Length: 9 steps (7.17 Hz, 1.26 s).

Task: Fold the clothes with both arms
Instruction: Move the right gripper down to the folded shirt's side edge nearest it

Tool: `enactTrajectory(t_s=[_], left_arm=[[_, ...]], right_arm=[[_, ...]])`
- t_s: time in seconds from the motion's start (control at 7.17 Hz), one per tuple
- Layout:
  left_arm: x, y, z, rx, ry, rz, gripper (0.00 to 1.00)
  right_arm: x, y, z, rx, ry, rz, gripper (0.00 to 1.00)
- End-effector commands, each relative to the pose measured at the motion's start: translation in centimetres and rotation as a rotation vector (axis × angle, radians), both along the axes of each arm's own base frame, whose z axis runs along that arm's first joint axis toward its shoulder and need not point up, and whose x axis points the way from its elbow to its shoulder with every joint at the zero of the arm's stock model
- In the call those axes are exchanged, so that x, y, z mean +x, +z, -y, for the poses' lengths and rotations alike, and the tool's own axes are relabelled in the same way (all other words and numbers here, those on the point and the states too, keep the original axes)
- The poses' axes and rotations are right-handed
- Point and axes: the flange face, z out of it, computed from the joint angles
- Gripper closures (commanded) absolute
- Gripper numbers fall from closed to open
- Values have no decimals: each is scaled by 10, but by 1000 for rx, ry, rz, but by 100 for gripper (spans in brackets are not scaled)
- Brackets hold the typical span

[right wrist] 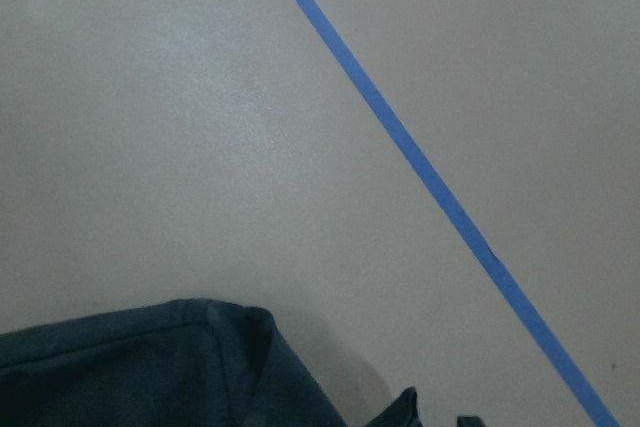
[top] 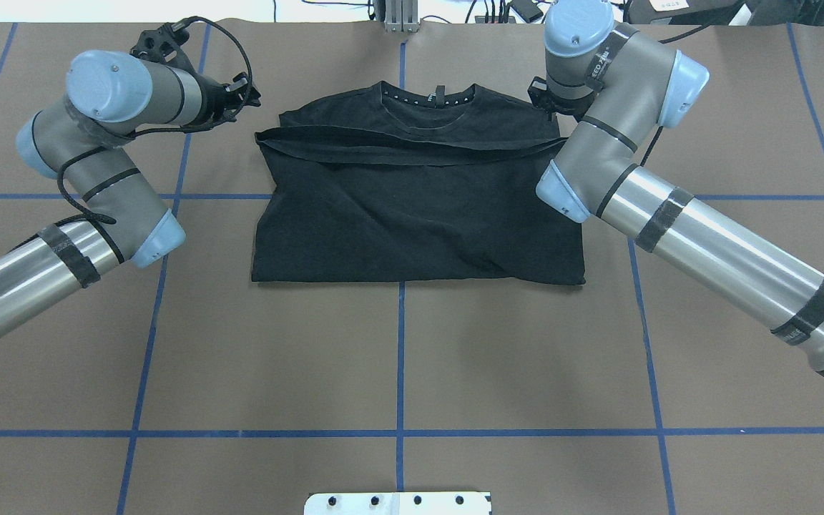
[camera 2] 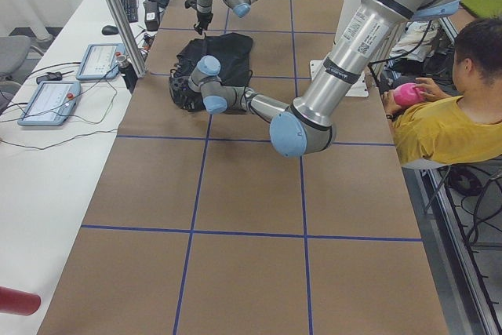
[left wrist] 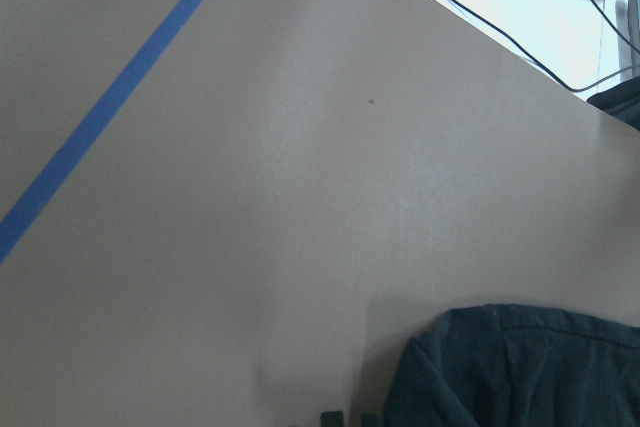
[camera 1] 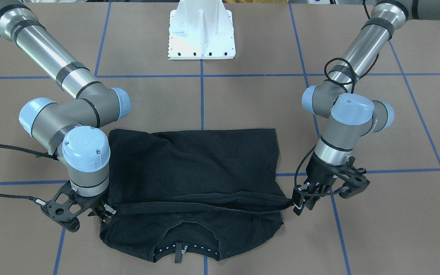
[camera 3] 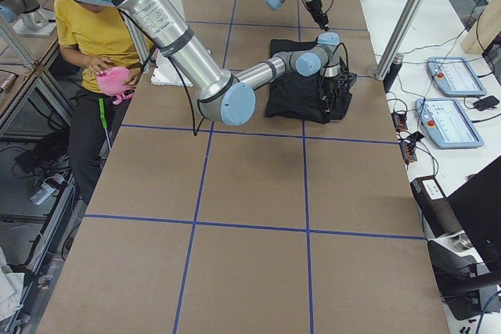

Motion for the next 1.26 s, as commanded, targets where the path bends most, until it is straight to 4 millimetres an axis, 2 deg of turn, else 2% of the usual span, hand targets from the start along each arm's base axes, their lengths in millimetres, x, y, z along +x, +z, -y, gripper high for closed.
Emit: enactTrajectory(t_s=[0.0, 0.14, 0.28, 0.42, 0.56, 0.84, 1.12], left_arm=[[-5, -27, 2, 29, -1, -26, 35], [-8, -33, -1, 31, 8, -41, 35], [-9, -37, -3, 33, 8, -45, 35], [-8, -38, -4, 25, 9, -38, 34], [-8, -38, -4, 25, 9, -38, 34], [-9, -43, -5, 9, 8, -23, 34], [-11, -45, -7, 5, 9, -21, 34]], right_arm=[[34, 4, -60, -5, 38, 110, 1], [59, 25, -120, -24, 53, 163, 1], [65, 32, -163, -49, 85, 214, 1], [59, 48, -198, -77, 144, 316, 2], [57, 65, -223, -65, 213, 441, 3], [34, 67, -243, -39, 238, 448, 5], [20, 70, -254, -44, 214, 440, 9]])
